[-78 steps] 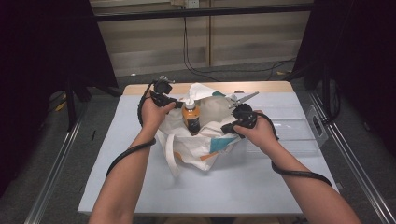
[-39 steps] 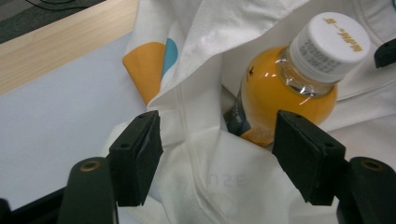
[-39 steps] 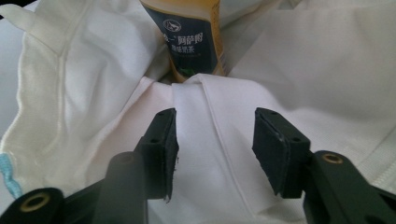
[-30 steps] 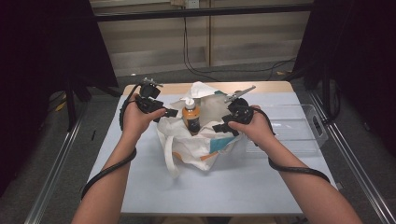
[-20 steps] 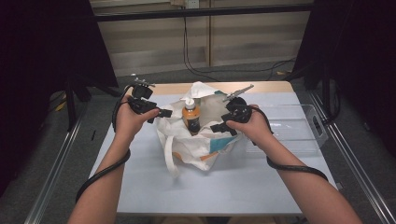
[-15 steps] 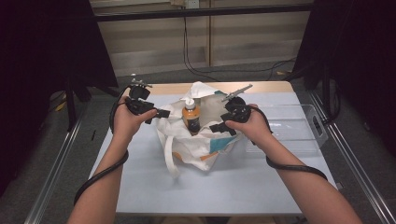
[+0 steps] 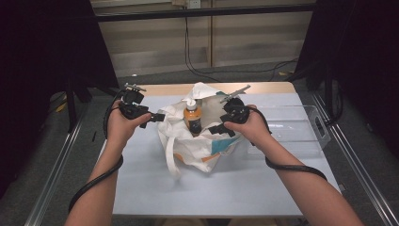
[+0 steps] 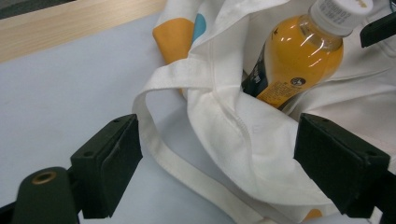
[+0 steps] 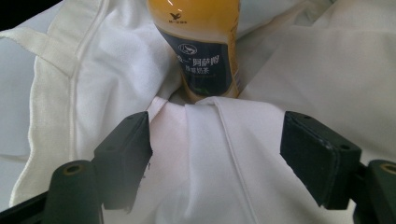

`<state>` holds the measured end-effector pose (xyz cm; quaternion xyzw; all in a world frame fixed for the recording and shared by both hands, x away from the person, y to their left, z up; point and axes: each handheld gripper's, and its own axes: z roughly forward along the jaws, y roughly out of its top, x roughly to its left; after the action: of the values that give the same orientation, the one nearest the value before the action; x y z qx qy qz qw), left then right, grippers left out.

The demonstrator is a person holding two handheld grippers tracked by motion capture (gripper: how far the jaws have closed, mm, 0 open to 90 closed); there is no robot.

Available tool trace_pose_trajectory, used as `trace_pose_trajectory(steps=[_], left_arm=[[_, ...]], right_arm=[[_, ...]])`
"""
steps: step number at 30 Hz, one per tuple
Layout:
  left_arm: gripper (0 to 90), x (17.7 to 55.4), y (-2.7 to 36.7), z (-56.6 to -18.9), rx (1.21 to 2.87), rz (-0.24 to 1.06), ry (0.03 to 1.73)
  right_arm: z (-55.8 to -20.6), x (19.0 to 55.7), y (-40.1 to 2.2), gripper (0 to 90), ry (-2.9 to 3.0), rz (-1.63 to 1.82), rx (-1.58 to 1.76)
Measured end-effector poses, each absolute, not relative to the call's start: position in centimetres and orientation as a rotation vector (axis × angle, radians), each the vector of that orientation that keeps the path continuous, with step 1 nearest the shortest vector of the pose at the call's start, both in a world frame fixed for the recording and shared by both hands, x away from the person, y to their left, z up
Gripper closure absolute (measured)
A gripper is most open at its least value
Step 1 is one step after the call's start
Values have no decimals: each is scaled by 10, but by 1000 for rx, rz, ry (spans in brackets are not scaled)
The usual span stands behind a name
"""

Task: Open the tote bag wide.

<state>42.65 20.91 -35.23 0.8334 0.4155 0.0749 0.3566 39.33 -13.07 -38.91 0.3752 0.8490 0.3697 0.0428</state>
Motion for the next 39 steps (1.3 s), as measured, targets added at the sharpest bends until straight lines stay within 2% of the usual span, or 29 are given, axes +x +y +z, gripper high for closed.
trace_pose_trajectory(steps=[39], left_arm=[[118, 405, 244, -371, 2078, 214, 1118]], right_arm=[[-384, 409, -99, 221, 2632, 1128, 1068]])
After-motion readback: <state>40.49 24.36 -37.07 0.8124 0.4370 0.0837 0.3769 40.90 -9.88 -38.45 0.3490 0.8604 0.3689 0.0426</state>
